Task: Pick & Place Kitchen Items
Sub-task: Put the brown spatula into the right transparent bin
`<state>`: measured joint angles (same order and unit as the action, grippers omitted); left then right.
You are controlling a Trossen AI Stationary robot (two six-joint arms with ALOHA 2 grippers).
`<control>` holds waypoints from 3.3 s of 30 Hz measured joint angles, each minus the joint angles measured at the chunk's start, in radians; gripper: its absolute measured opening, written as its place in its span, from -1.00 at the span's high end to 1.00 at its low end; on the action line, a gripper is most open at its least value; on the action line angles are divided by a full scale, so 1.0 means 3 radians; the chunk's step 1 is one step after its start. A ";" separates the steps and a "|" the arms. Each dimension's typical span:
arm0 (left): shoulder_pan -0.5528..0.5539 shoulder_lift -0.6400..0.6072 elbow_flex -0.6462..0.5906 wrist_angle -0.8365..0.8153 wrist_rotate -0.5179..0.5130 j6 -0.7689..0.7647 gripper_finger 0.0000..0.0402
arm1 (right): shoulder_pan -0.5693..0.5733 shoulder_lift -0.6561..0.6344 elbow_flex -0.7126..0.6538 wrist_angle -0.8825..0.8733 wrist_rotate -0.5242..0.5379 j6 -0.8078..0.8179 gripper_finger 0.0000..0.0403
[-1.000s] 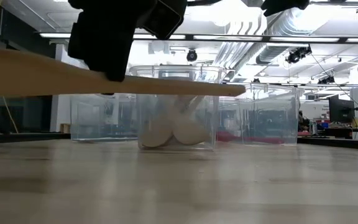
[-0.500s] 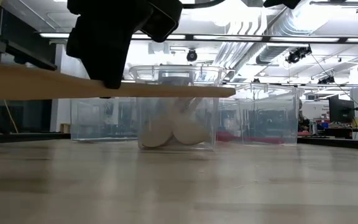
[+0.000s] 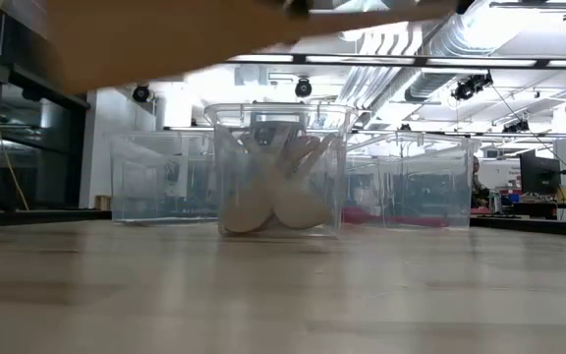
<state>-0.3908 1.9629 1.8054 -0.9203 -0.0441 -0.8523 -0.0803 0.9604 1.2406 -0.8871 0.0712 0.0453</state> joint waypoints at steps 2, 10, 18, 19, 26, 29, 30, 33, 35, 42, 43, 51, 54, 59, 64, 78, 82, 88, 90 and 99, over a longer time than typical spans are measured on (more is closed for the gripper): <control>0.0025 -0.0001 0.0202 -0.0019 -0.0128 0.0107 0.57 | -0.0001 -0.0007 0.0000 -0.0001 0.0016 -0.0042 0.14; 0.0111 -0.0001 0.0865 -0.0272 -0.0936 0.0453 0.57 | -0.0001 -0.0231 0.0000 0.0001 0.0012 -0.0105 0.14; 0.0297 -0.0001 0.1170 -0.0303 -0.1441 0.0840 0.57 | -0.0001 -0.0509 0.0001 -0.0062 -0.0133 -0.0165 0.12; 0.0334 -0.0003 0.1189 -0.0291 -0.1463 0.0897 0.57 | -0.0001 -0.0533 -0.0001 -0.0101 -0.0203 -0.0148 0.10; 0.0573 -0.0001 0.1191 0.0022 -0.1403 0.1335 0.57 | 0.0000 -0.0573 -0.0210 0.0048 -0.0576 -0.0027 -0.24; 0.0645 -0.0001 0.1190 0.0176 -0.1324 0.1493 0.57 | -0.0001 -0.0555 -0.0385 0.0472 -0.0540 0.0030 -0.38; 0.0663 -0.0001 0.1190 0.0236 -0.1303 0.1538 0.57 | -0.0001 -0.0550 -0.0448 0.0626 -0.0584 0.0052 -0.42; 0.0693 -0.0001 0.1191 0.0312 -0.1302 0.1658 0.57 | -0.0001 -0.0498 -0.0601 0.1096 -0.0831 0.0132 -0.49; 0.0699 -0.0001 0.1190 0.0334 -0.1290 0.1713 0.57 | 0.0000 -0.0446 -0.0665 0.1334 -0.0975 0.0164 -0.50; 0.0693 -0.0001 0.1190 0.0358 -0.1273 0.1718 0.57 | 0.0000 -0.0215 -0.0687 0.1917 -0.1138 0.0184 -0.44; 0.0693 -0.0001 0.1190 0.0366 -0.1273 0.1717 0.57 | 0.0000 -0.0187 -0.0687 0.1960 -0.1136 0.0177 -0.43; 0.0692 -0.0001 0.1190 0.0350 -0.1273 0.1694 0.57 | 0.0000 -0.0122 -0.0690 0.2001 -0.1129 0.0128 -0.11; 0.0692 -0.0001 0.1190 0.0352 -0.1273 0.1689 0.57 | -0.0004 -0.0139 -0.0690 0.1999 -0.1107 0.0130 0.09; 0.0692 -0.0001 0.1190 0.0367 -0.1274 0.1674 0.57 | -0.0003 -0.0145 -0.0690 0.2034 -0.1039 0.0126 0.44; 0.0693 -0.0001 0.1190 0.0364 -0.1283 0.1678 0.57 | -0.0002 -0.0145 -0.0690 0.2028 -0.1007 0.0136 0.59; 0.0693 0.0000 0.1190 0.0366 -0.1279 0.1639 0.46 | -0.0002 -0.0145 -0.0690 0.2026 -0.1013 0.0145 0.59; 0.0696 0.0000 0.1190 0.0369 -0.1283 0.1616 0.24 | -0.0001 -0.0145 -0.0690 0.2023 -0.0877 0.0184 0.59; 0.0697 0.0000 0.1190 0.0371 -0.1324 0.1617 0.10 | -0.0033 -0.0145 -0.0690 0.2023 -0.0791 0.0187 0.59; 0.0698 0.0000 0.1190 0.0371 -0.1331 0.1617 0.10 | -0.0062 -0.0145 -0.0689 0.2015 -0.0809 0.0188 0.59; 0.0691 -0.0060 0.1189 0.0287 -0.1582 0.1624 0.09 | -0.0216 -0.0144 -0.0687 0.1804 -0.0737 0.0183 0.59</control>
<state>-0.1835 1.9450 2.1620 -0.8342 -0.5187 -0.3651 -0.1450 0.9173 1.0344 -0.3458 -0.1499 0.1001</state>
